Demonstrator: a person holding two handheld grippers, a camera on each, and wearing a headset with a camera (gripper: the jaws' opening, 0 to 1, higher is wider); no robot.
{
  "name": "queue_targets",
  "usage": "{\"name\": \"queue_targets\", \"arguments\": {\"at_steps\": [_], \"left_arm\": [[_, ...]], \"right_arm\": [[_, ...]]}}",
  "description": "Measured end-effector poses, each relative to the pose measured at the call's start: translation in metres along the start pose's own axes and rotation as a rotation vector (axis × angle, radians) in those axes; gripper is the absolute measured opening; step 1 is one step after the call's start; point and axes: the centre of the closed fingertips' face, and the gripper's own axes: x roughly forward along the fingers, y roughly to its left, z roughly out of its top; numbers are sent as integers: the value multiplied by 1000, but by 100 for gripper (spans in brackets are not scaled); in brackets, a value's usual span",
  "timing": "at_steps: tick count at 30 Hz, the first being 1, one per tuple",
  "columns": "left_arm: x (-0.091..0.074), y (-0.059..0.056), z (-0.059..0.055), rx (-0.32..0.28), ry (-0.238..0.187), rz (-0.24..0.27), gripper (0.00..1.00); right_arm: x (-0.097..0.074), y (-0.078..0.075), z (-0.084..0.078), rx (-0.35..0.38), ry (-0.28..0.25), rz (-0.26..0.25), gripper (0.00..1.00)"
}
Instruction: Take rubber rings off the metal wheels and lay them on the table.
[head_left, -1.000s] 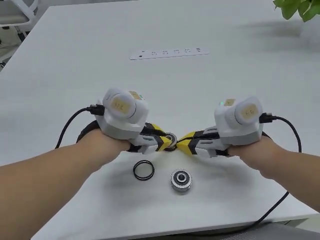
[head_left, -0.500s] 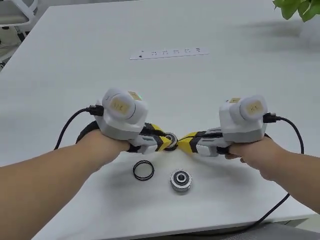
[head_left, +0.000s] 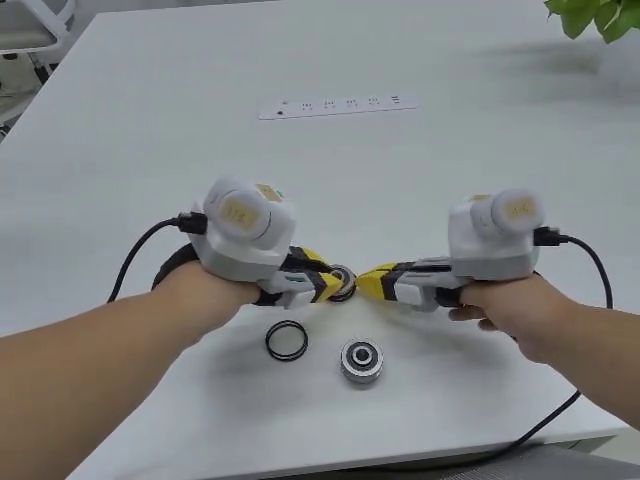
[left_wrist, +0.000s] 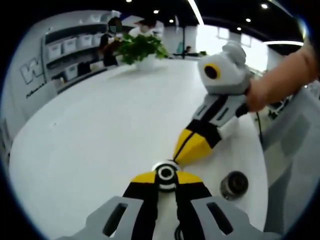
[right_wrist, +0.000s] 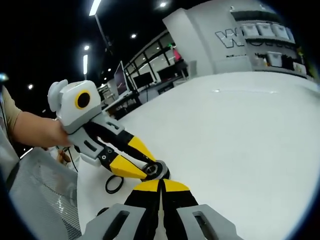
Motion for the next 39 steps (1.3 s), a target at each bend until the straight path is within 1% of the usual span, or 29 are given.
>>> {"name": "queue_targets", "arguments": {"at_steps": [3,5,9,10,11,15,25,31,33,34,35,36,37,39], "left_arm": [[0,0,0,-7,1,3,12],[0,0,0,-13,-1,4,12],[0,1,0,-12,5,12,12],[1,1,0,-10,7,14,12],[1,1,0,-8,8,16,12],[1,3,-1,-7,12,17,11],[2,4,-1,-1,16,20,11],[2,4,-1,4,14,15,11],[3,4,-1,3,13,13,11],[3,3,0,4,11,10,11],[3,3,0,9,9,11,11],[3,3,0,6,8,12,11],[2,3,0,3,6,13,11],[2,3,0,2,5,13,11]], "right_arm": [[1,-2,1,38,-15,-14,0],[1,-4,2,67,-27,-15,0],[1,-3,4,82,-39,-12,0],[1,-2,3,71,-25,-7,0],[1,-1,5,75,-31,-10,0],[2,1,6,62,-24,-6,0],[4,4,7,59,-22,19,0],[8,6,8,43,-9,33,0],[8,8,8,46,-12,44,0],[10,17,13,51,-28,87,0],[10,20,21,28,-64,96,0],[10,19,18,9,-37,82,0],[10,20,19,15,-41,91,0],[11,19,18,11,-38,86,0]]}}
